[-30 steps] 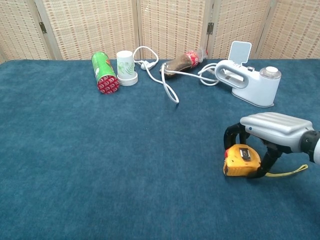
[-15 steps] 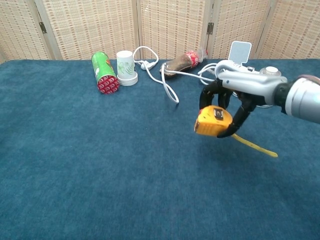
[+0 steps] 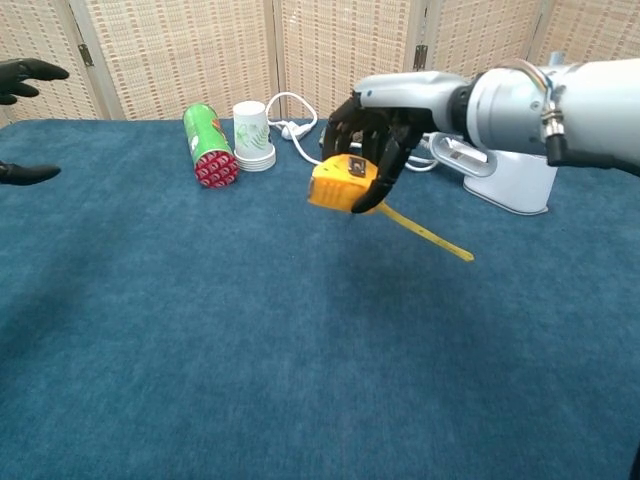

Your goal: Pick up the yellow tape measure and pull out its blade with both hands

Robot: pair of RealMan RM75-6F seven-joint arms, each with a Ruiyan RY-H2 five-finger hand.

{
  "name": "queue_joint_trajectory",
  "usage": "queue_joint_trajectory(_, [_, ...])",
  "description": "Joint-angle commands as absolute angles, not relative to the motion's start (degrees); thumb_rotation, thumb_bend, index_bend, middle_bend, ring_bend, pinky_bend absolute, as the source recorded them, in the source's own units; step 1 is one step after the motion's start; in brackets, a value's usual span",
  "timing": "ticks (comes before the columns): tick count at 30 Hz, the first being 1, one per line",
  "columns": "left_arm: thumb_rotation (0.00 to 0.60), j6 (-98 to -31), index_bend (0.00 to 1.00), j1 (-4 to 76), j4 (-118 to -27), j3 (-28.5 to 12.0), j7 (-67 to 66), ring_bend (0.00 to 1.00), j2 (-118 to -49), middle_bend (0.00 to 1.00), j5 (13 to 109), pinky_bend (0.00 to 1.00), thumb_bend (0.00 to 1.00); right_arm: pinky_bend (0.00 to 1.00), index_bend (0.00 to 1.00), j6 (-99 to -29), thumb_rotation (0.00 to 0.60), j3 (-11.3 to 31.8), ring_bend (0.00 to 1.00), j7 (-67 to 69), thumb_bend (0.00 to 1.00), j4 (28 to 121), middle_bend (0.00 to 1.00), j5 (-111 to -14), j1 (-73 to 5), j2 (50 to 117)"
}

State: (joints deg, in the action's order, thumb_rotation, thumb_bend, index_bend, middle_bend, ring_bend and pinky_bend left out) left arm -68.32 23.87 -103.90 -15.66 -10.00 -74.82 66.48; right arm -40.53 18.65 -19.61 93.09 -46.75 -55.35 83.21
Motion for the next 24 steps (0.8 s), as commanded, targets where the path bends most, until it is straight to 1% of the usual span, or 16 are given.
queue_joint_trajectory(1, [0.600, -67.2, 0.00, 26.1, -105.6, -16.8, -12.3, 0.00, -76.9, 0.00, 63.2, 0.00, 0.32, 0.35, 0.55, -41.0, 0.600, 19.1, 0.48, -19.8, 0.07, 91.5, 0.52, -44.7, -57.5, 84.9])
queue_joint_trajectory(6, [0.600, -66.2, 0.00, 28.6, -106.6, -17.5, -14.7, 0.00, -79.1, 0.00, 59.0, 0.00, 0.32, 0.34, 0.55, -41.4, 0.600, 19.0, 0.48, -19.5, 0.07, 89.7, 0.52, -42.8, -59.8, 86.5])
queue_joint_trajectory(14, [0.600, -70.3, 0.00, 32.2, -105.5, -19.7, -20.3, 0.00, -85.6, 0.00, 51.5, 0.00, 0.32, 0.34, 0.56, -42.9, 0.600, 19.0, 0.48, -20.2, 0.07, 86.4, 0.52, -36.7, -63.8, 89.8])
queue_joint_trajectory(18, [0.600, -70.9, 0.00, 33.7, -105.4, -20.6, -21.5, 0.00, -87.9, 0.00, 48.6, 0.00, 0.32, 0.34, 0.55, -43.6, 0.600, 18.8, 0.48, -21.1, 0.07, 85.0, 0.52, -34.0, -65.6, 91.3])
queue_joint_trajectory(24, [0.600, -71.2, 0.00, 35.8, -104.9, -20.8, -22.9, 0.00, -90.6, 0.00, 46.0, 0.00, 0.32, 0.34, 0.55, -44.6, 0.600, 18.8, 0.48, -21.7, 0.07, 82.5, 0.52, -31.3, -67.6, 93.4])
